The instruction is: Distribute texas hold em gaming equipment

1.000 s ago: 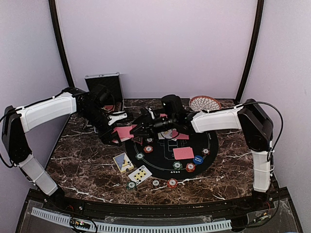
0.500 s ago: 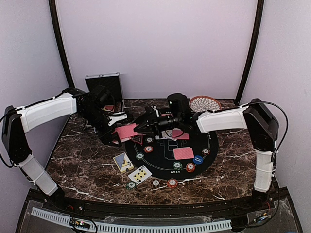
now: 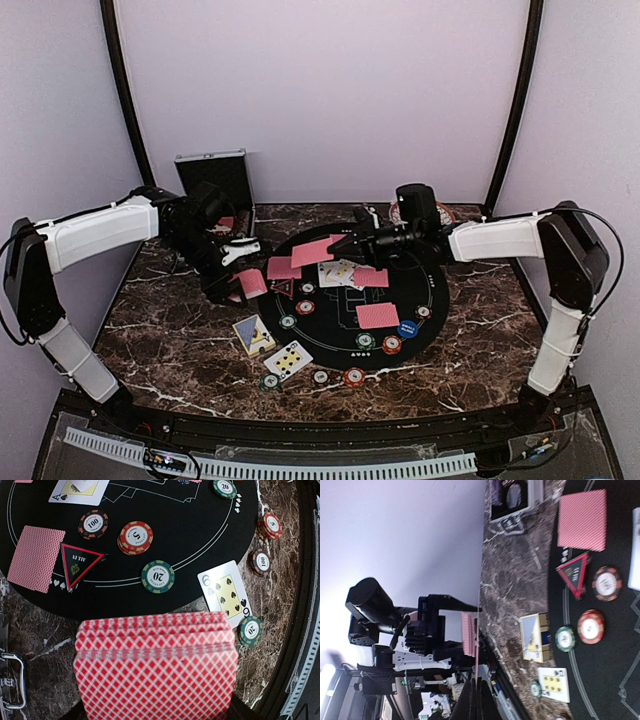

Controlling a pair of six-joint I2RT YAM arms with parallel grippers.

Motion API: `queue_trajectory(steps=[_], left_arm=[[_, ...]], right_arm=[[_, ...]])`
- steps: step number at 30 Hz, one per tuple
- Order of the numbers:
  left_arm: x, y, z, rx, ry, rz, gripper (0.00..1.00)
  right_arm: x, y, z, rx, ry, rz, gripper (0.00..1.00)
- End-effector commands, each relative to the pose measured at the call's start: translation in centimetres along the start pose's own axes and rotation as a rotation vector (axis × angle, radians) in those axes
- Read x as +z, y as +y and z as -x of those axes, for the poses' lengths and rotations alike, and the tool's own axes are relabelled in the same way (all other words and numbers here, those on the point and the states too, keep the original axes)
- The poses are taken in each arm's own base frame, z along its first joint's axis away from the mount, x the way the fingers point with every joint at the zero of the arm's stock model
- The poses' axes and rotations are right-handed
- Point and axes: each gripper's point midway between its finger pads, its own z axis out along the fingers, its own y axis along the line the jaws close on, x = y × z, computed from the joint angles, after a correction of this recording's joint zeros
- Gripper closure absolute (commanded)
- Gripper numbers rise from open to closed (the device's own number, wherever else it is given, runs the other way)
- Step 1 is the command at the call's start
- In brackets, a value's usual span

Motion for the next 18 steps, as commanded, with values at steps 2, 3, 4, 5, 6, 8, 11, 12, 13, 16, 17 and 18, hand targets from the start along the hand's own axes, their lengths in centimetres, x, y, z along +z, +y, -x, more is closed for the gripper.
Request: queue_trajectory(steps=[2,3,4,5,6,8,11,12,13,16,17,18], left_arm=[[-0.6,0.3,-1.1,-0.013,-0.011,0.037,1.00],[-0.5,0.5,-1.2,-0.016,-0.009,0.046,1.00],[-0.4,0.8,-1.7,-0.025,0.000,0.052,1.00],[-0.3,1.0,-1.8,-0.028,-0.001,0.058,1.00],[-0.3,1.4,-2.3,-0.040,0.005,0.066,1.00],[-0.1,2.1,-2.9,-0.052,0.014,0.083,1.00],[0.0,2.9,-3.9,-0.073,0.023,0.103,1.00],[0.1,3.3,-4.3,-0.084,0.025,0.111,1.00],[0.1,3.5,-4.5,-0.089,0.025,0.116,1.00],[0.4,4.4,-5.7,-0.120,0.026,0.139,1.00],[0.5,4.6,-6.0,-0.127,0.026,0.143,1.00],[0.6,4.9,-6.4,-0.138,0.027,0.150,1.00]], right_arm=[[-5.7,-4.8,2.8,-0.020,-0.108,-0.153,1.00],[-6.5,-5.8,3.4,-0.028,-0.127,-0.195,1.00],[-7.3,-6.9,3.8,-0.023,-0.141,-0.240,1.00],[-8.0,-7.8,4.2,-0.019,-0.154,-0.273,1.00],[-8.6,-8.8,4.6,-0.014,-0.165,-0.308,1.00],[-9.5,-10.5,5.1,-0.007,-0.182,-0.364,1.00],[-10.4,-13.1,5.5,0.001,-0.183,-0.455,1.00],[-10.7,-14.0,5.5,0.009,-0.180,-0.481,1.00],[-10.9,-14.7,5.5,0.012,-0.179,-0.501,1.00],[-11.4,-16.7,5.5,0.031,-0.178,-0.550,1.00],[-11.4,-17.0,5.6,0.032,-0.178,-0.559,1.00],[-11.5,-17.4,5.8,0.029,-0.182,-0.576,1.00]])
